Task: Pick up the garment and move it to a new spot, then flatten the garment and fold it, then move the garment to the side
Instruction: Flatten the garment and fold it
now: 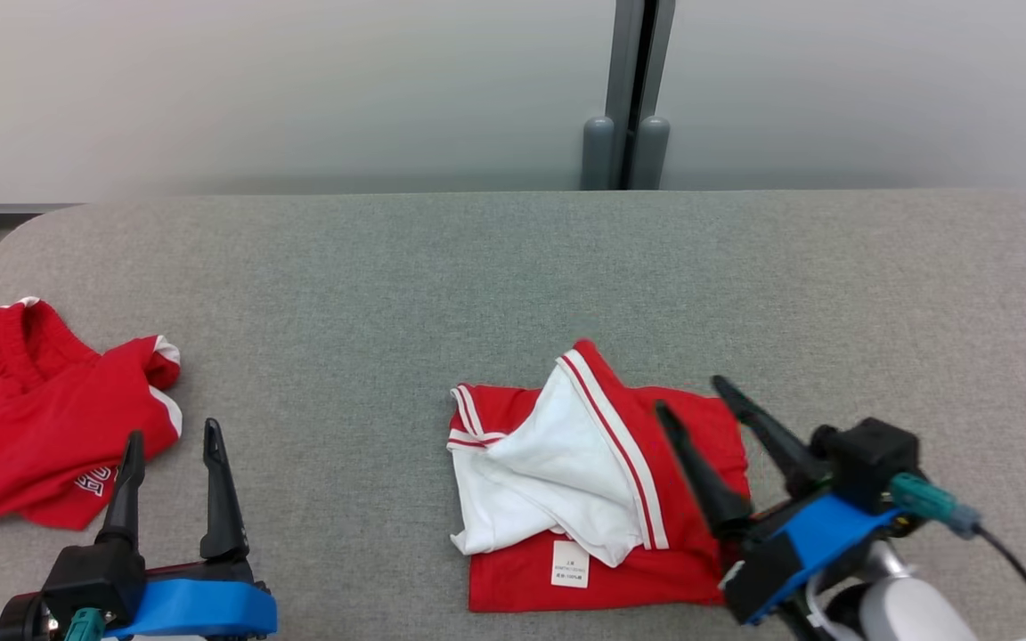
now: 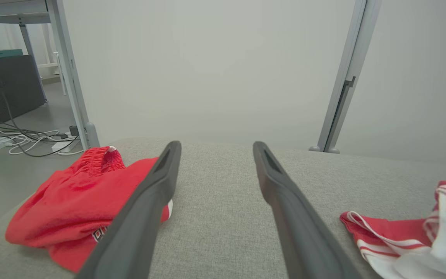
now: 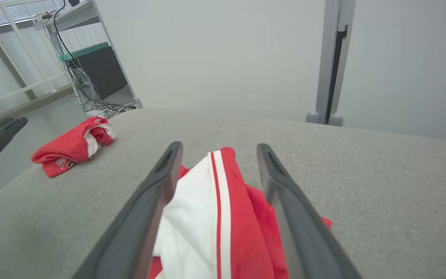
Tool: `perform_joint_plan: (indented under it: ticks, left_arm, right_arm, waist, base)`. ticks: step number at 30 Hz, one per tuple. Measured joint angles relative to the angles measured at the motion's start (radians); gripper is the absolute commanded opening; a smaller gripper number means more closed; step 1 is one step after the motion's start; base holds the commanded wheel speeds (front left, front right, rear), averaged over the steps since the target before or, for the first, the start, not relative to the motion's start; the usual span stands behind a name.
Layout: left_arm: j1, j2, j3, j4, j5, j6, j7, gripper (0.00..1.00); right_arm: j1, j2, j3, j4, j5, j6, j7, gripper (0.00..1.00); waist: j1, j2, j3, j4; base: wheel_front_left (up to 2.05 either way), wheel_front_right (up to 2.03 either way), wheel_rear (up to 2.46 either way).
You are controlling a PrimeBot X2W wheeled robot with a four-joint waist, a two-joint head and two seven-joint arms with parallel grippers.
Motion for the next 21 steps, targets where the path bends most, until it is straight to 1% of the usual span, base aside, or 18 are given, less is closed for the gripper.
perform_joint_plan:
  ticks: [5,9,16,21]
  left_arm:
    - [0.009,0.0,0.007,-0.005,0.0,0.001,0.0,1.0]
    - [0.017,0.0,0.008,-0.006,-0.003,0.002,0.0,1.0]
    - [0.022,0.0,0.004,-0.006,-0.003,0.005,0.0,1.0]
    - [0.022,0.0,0.002,-0.007,-0.003,0.004,0.0,1.0]
  right_arm:
    - [0.04,-0.041,-0.113,-0.035,-0.006,0.0,0.027,1.0]
    - [0.06,-0.055,-0.176,-0.041,-0.009,0.0,0.038,1.0]
    - [0.068,-0.056,-0.205,-0.012,-0.004,0.0,0.052,1.0]
    - [0.028,-0.059,-0.181,0.025,-0.003,0.0,0.063,1.0]
  waist:
    - [0.0,0.0,-0.005,-0.009]
    - [0.0,-0.0001,-0.01,-0.01]
    - [0.0,0.0,-0.014,0.001]
    - [0.0,0.0,-0.008,0.014]
  base:
    - [0.0,0.0,0.0]
    - [0.0,0.0,0.0]
    - [0.0,0.0,0.0]
    - [0.0,0.0,0.0]
